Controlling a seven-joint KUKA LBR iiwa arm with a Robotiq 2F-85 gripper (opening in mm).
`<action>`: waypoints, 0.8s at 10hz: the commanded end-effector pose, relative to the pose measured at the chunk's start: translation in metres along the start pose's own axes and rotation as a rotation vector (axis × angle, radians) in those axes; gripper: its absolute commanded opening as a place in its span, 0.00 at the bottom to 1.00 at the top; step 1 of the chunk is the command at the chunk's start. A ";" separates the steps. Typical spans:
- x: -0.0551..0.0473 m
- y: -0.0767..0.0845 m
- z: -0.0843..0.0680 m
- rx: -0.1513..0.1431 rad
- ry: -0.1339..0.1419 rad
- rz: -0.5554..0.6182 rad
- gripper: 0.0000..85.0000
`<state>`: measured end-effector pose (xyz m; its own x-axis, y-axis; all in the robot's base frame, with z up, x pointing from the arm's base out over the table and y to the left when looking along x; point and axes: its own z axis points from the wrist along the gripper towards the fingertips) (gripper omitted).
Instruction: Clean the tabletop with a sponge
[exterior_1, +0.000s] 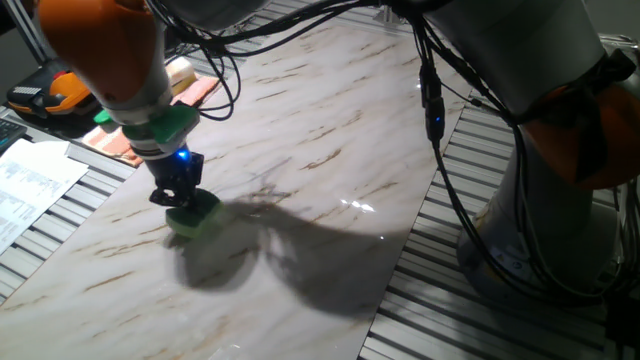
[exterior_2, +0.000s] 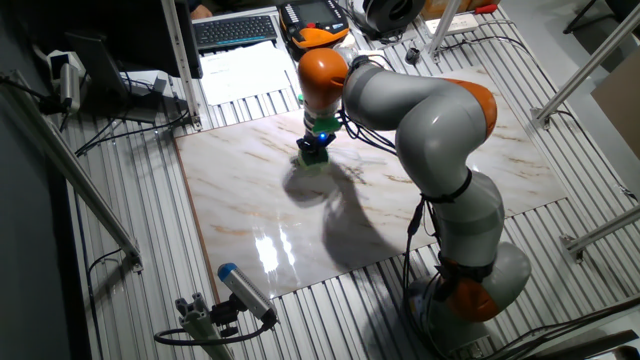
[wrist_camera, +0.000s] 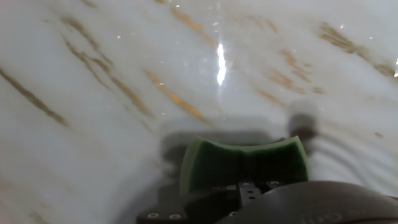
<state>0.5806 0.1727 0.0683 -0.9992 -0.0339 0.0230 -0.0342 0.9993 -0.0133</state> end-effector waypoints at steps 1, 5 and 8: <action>0.000 -0.008 -0.002 -0.004 0.000 -0.008 0.00; 0.001 -0.043 -0.002 0.020 -0.020 -0.048 0.00; 0.002 -0.069 0.004 0.003 -0.027 -0.057 0.00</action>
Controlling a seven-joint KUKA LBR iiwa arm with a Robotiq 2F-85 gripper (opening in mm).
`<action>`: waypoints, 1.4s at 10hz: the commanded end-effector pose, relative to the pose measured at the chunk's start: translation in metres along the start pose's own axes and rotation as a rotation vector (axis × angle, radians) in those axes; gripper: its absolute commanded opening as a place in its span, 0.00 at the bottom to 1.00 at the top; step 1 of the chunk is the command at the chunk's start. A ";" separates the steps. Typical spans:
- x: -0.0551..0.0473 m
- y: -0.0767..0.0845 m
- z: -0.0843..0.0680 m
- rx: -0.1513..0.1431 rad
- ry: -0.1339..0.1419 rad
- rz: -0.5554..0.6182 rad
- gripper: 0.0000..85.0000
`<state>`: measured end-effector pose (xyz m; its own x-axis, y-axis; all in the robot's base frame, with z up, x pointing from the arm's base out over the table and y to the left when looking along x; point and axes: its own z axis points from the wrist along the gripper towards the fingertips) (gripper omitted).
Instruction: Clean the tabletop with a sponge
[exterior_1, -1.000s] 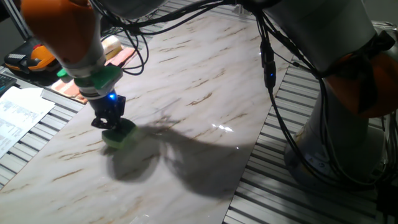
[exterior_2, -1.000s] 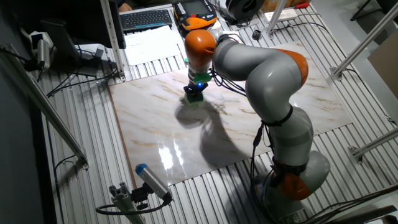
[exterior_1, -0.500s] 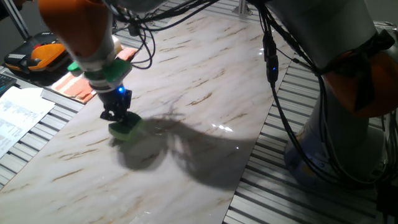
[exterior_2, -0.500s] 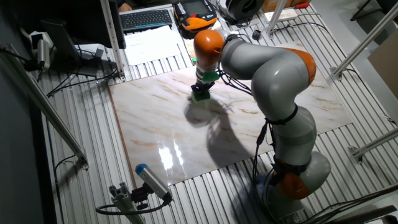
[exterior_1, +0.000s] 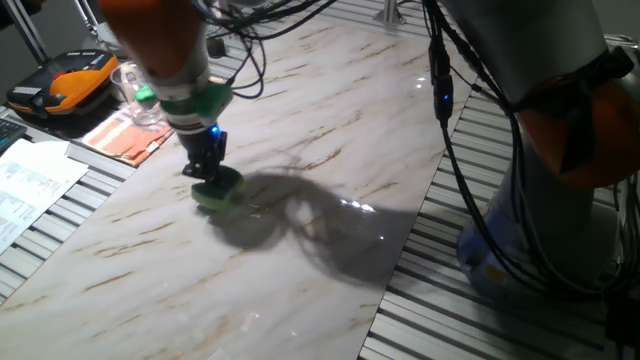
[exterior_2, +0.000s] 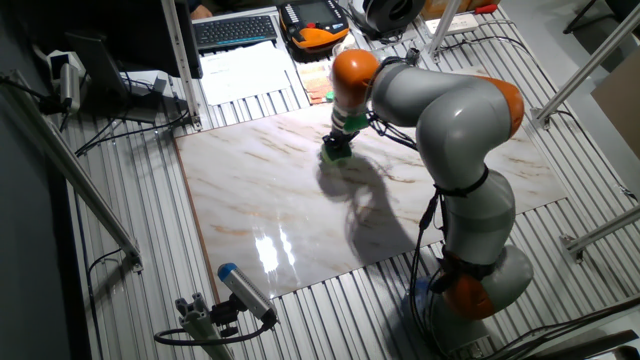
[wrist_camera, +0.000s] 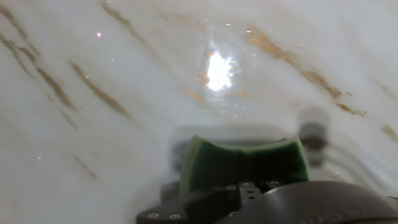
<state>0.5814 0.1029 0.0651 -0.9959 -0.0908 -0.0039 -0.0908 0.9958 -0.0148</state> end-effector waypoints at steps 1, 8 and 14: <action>0.000 -0.004 -0.001 -0.002 0.002 -0.002 0.00; -0.005 -0.009 0.006 -0.006 0.015 0.021 0.00; -0.005 -0.012 0.008 0.012 -0.027 0.053 0.40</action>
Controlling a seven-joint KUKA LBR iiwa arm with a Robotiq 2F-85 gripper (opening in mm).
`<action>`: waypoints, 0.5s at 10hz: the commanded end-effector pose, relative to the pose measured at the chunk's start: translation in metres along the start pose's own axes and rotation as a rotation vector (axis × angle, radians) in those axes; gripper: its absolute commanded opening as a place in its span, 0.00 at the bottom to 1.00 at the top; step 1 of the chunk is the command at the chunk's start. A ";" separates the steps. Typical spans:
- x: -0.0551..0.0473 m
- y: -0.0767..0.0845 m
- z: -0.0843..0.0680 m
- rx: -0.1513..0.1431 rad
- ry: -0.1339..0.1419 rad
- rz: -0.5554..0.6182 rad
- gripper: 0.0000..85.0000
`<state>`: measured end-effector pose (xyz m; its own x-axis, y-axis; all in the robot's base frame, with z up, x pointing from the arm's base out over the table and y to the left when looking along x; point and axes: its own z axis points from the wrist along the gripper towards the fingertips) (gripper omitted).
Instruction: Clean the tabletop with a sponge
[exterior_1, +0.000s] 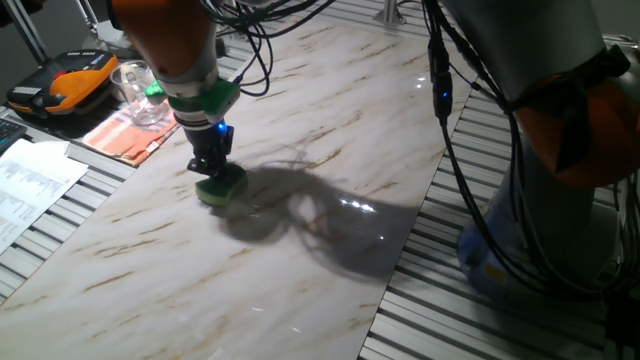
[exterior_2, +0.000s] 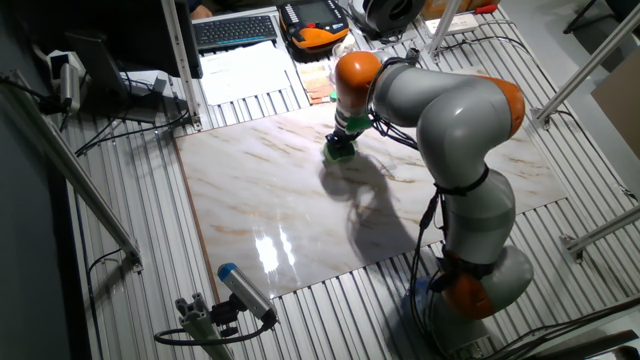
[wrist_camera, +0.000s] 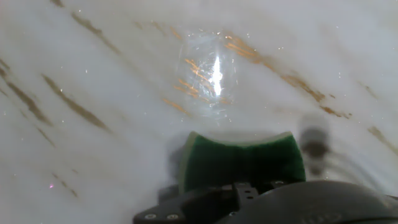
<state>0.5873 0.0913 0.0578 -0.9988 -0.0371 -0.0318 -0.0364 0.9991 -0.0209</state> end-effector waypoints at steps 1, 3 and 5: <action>0.000 -0.002 -0.001 -0.014 -0.001 0.006 0.40; 0.000 -0.003 -0.007 -0.028 -0.012 0.018 0.60; 0.000 0.000 -0.012 -0.015 -0.022 0.037 0.60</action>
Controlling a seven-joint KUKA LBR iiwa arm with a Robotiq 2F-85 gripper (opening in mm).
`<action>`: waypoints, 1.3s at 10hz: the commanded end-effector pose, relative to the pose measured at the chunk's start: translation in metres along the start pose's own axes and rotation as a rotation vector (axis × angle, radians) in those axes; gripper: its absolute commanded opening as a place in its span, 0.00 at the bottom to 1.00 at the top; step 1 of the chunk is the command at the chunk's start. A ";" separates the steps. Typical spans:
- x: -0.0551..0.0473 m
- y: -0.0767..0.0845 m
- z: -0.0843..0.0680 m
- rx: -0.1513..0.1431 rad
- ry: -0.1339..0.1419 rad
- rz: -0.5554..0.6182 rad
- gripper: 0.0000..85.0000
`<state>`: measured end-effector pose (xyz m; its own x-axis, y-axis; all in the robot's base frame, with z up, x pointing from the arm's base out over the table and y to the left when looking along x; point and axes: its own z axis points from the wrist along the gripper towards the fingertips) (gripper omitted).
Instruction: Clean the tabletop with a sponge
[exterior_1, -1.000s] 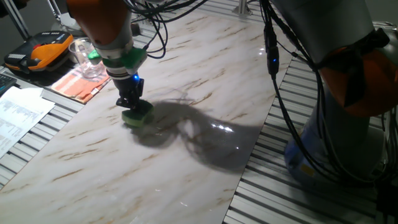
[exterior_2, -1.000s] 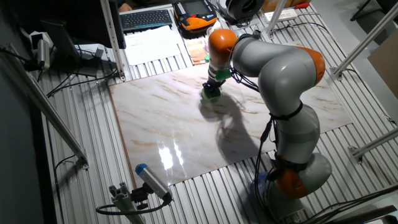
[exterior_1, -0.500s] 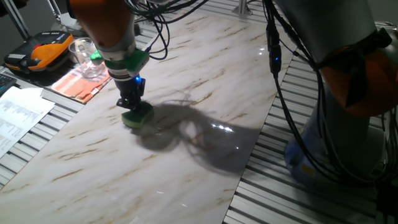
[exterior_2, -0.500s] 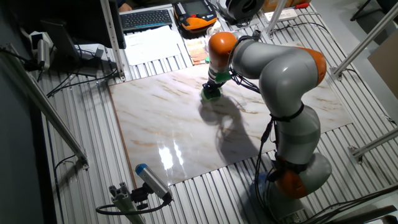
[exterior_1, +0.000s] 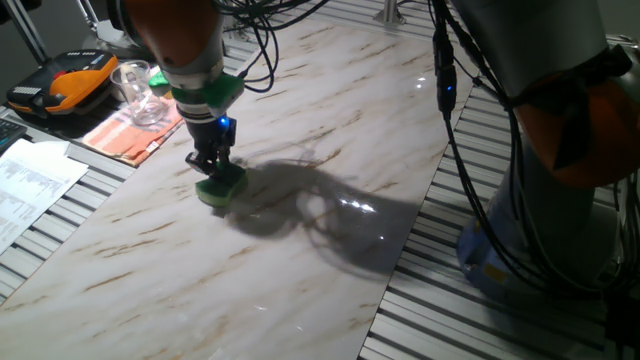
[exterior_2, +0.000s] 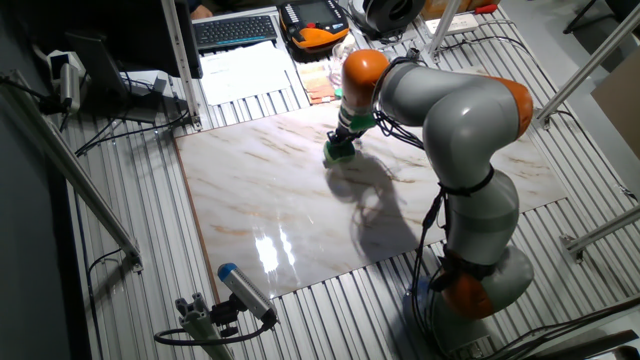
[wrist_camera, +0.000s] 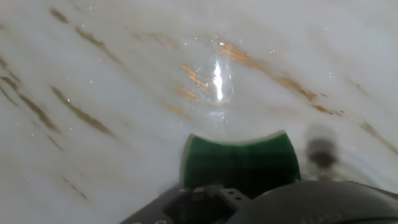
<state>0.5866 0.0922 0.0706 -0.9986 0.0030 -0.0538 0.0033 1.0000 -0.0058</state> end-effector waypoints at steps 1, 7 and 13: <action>-0.001 0.002 -0.001 0.004 0.001 0.012 0.60; 0.002 0.020 -0.024 0.021 0.036 0.065 0.60; 0.007 0.015 -0.028 0.002 0.050 0.045 0.60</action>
<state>0.5787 0.1069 0.0984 -0.9989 0.0469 -0.0026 0.0469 0.9989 -0.0053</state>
